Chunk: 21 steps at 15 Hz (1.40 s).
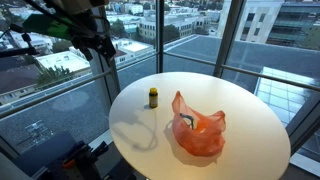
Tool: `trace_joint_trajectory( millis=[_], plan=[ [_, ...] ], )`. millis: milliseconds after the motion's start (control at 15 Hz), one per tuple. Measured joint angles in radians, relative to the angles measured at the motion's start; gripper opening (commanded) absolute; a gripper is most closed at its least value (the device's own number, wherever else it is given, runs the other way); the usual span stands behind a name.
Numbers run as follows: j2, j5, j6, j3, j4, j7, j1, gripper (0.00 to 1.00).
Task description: Put the bottle into the carrier bag
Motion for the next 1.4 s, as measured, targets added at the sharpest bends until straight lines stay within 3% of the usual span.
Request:
trace_joint_trajectory(
  millis=[733,1400],
  plan=[
    [0.019,0.001,-0.010,-0.001,0.007,0.008,-0.001,1.00],
    [0.211,0.001,-0.076,-0.001,0.166,0.088,-0.027,1.00]
  ],
)
